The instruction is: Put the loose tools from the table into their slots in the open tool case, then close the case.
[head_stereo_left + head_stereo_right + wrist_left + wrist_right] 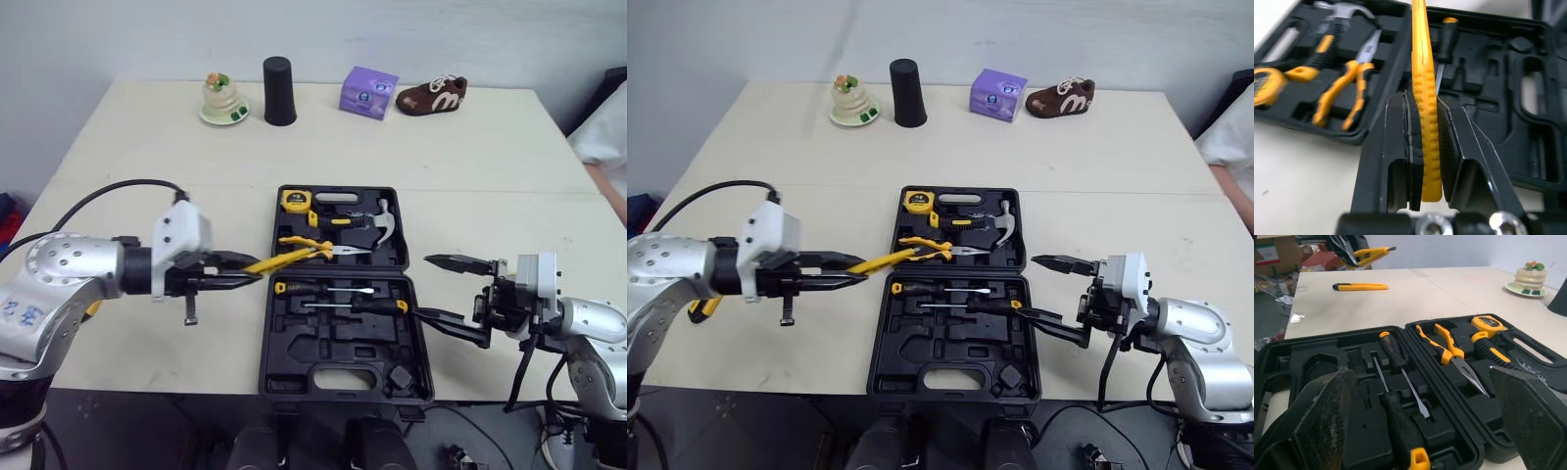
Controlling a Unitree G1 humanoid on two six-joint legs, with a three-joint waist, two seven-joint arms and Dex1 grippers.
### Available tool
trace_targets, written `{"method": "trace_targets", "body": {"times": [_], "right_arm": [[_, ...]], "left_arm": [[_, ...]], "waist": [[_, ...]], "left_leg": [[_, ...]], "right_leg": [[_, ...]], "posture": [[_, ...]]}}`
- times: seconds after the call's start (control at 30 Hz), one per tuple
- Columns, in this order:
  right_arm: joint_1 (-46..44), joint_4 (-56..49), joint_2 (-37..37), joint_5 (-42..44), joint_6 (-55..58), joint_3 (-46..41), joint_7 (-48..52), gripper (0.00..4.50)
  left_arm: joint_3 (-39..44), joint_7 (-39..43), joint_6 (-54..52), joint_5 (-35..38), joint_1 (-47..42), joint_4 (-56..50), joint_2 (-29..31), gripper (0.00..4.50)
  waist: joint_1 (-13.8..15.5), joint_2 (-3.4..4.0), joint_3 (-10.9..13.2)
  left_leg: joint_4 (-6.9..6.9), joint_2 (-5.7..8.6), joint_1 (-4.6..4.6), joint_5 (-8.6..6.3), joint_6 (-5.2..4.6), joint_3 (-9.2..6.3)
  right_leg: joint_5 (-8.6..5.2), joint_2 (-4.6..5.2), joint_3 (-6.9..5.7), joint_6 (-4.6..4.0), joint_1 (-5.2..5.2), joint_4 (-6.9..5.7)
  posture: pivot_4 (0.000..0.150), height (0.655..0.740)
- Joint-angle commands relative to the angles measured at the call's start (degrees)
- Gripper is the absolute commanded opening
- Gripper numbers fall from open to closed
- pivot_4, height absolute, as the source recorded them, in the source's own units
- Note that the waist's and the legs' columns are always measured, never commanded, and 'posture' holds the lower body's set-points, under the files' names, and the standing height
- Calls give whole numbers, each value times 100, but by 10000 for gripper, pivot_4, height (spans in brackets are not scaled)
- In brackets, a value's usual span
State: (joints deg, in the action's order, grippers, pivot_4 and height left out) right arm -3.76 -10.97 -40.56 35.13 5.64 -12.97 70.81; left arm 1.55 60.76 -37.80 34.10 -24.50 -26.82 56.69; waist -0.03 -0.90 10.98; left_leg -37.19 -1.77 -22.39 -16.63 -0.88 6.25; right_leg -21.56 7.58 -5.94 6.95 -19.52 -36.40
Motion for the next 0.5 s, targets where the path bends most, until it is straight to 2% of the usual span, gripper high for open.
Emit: {"method": "trace_targets", "body": {"times": [0.03,0.17,0.33,0.5], "right_arm": [[117,89,-129,5,-208,-174,241,45000],[333,141,-218,-40,-175,-246,291,45000],[505,39,-205,0,-249,-315,268,45000],[590,-60,-194,38,-280,-335,226,45000]], "left_arm": [[-974,501,-82,-344,-613,-353,95,1797],[-1966,227,0,-1250,-1330,277,-489,1797],[-2378,132,-272,-1477,-1626,442,-1035,1797],[-2829,74,-486,-1925,-1797,613,-1250,1797]], "waist": [[26,2,0],[80,1,1],[102,0,2],[130,0,2]], "left_leg": [[1,6,0,1,-3,2],[-14,8,-1,2,-11,6],[-9,2,-1,3,-11,15],[-18,3,-2,3,-11,10]], "right_leg": [[0,1,2,0,0,0],[1,1,1,1,2,19],[1,-7,1,1,-6,12],[1,-5,0,1,-3,-3]], "posture": [[1500,7400],[1500,7400],[1500,7400],[1500,7400]]}}
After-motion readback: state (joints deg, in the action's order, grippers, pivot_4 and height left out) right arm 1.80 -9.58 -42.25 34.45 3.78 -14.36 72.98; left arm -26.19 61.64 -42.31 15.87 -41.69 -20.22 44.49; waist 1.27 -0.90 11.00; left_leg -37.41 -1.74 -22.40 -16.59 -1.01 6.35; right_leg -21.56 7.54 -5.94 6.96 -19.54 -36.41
